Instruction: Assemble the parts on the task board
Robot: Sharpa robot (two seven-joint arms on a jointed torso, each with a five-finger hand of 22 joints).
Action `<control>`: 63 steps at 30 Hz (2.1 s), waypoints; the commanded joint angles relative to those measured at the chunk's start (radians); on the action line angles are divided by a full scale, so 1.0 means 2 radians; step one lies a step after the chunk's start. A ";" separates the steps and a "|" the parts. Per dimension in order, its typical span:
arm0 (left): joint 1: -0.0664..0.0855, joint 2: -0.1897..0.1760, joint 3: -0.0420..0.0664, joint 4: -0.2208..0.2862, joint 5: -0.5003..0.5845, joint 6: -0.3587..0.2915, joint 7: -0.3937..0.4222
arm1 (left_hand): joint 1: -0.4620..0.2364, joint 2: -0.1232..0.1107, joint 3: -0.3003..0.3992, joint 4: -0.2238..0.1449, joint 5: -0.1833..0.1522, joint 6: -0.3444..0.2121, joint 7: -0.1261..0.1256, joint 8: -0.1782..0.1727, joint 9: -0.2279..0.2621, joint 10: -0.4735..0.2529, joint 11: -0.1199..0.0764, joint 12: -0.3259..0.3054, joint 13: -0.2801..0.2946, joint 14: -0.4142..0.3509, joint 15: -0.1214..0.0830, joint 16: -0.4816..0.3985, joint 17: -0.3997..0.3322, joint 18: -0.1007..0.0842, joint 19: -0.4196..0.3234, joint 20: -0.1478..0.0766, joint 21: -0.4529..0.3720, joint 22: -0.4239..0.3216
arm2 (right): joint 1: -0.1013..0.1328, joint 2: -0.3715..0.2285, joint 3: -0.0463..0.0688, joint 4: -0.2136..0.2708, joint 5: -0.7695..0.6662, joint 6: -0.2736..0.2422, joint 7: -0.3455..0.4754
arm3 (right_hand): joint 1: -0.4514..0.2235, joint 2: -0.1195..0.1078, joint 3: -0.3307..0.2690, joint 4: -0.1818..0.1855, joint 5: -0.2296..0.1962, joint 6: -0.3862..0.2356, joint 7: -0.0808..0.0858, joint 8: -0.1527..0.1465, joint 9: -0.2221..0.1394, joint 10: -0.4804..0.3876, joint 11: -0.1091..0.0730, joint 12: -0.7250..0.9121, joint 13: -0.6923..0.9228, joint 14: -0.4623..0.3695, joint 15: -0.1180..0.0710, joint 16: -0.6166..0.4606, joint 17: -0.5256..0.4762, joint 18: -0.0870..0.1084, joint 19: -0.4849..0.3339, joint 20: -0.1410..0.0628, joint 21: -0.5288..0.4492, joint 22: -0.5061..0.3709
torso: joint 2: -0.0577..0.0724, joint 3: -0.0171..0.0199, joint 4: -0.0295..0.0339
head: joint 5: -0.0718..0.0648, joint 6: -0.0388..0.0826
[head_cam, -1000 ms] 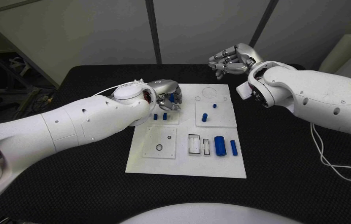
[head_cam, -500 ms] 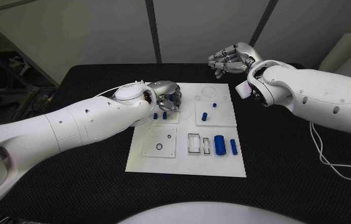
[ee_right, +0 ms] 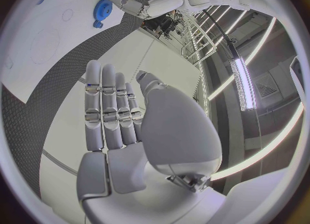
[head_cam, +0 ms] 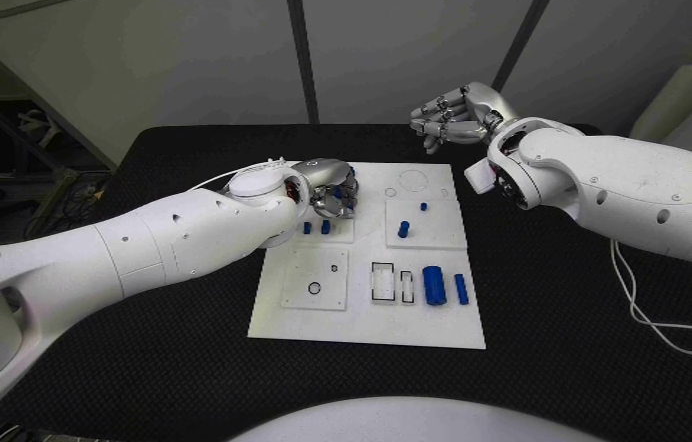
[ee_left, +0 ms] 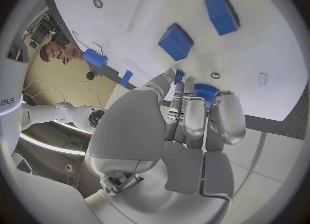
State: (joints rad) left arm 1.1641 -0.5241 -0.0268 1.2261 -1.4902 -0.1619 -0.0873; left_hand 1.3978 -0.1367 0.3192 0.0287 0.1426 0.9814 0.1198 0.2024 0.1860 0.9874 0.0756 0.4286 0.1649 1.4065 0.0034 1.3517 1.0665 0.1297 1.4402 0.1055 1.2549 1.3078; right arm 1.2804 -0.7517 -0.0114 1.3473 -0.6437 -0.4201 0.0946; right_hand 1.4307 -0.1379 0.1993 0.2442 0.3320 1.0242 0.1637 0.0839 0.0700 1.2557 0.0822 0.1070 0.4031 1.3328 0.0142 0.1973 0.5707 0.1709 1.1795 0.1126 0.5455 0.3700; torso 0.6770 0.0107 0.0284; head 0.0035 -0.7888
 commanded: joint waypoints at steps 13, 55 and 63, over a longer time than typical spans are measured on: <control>-0.001 0.002 0.000 -0.003 -0.004 -0.007 0.005 | 0.037 0.016 0.052 -0.028 -0.005 0.030 0.003 -0.005 -0.002 0.047 -0.008 -0.020 -0.007 0.009 -0.008 0.008 0.001 -0.034 0.010 -0.009 0.022 0.051 | 0.001 0.001 0.000 0.000 0.002 0.004 0.005 | 0.002 0.001 0.004 0.000 0.003 -0.002 0.002 -0.003 -0.001 0.000 0.001 -0.001 -0.001 -0.001 0.003 -0.003 -0.001 0.006 0.000 0.003 -0.002 -0.001 | 0.000 -0.0002 0.0001 | -0.001 -0.001; -0.006 -0.087 0.042 0.064 0.017 -0.020 0.010 | 0.019 0.006 0.073 -0.038 -0.008 0.039 0.008 -0.020 -0.007 0.066 -0.003 -0.055 -0.010 0.010 -0.005 0.011 -0.004 -0.035 0.010 -0.007 0.027 0.058 | 0.000 -0.003 0.000 -0.002 0.002 0.004 0.005 | 0.001 0.002 0.004 0.000 0.003 -0.002 0.002 -0.003 0.000 0.000 0.001 -0.001 -0.003 0.000 0.003 -0.004 -0.001 0.006 0.000 0.003 -0.003 -0.001 | 0.000 -0.0005 0.0007 | 0.001 0.001; -0.012 -0.095 0.042 0.064 0.024 -0.011 0.007 | 0.019 0.006 0.073 -0.038 -0.008 0.040 0.008 -0.020 -0.007 0.067 -0.003 -0.056 -0.010 0.009 -0.005 0.010 -0.004 -0.035 0.010 -0.007 0.027 0.058 | 0.000 -0.004 0.000 -0.002 0.002 0.004 0.005 | 0.001 0.002 0.004 0.000 0.003 -0.002 0.002 -0.003 0.000 0.000 0.001 -0.001 -0.003 0.000 0.003 -0.004 -0.001 0.006 0.000 0.003 -0.003 -0.001 | 0.000 -0.0001 -0.0001 | 0.003 0.001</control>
State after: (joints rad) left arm 1.1410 -0.7142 0.0567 1.3514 -1.4577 -0.2053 -0.0700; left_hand 1.4424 -0.1211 0.4596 -0.0457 0.1300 1.0544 0.1320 0.1666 0.1730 1.1139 0.0698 0.3210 0.1458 1.4242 -0.0072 1.3709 1.0591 0.1294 1.4561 0.0894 1.3034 1.3075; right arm 1.2787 -0.7598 -0.0115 1.3418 -0.6427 -0.4166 0.0954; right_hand 1.4307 -0.1379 0.1993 0.2442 0.3320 1.0242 0.1637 0.0839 0.0699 1.2557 0.0822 0.1070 0.3993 1.3328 0.0142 0.1938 0.5702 0.1710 1.1795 0.1126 0.5455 0.3683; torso 0.6770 0.0101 0.0285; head 0.0076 -0.7866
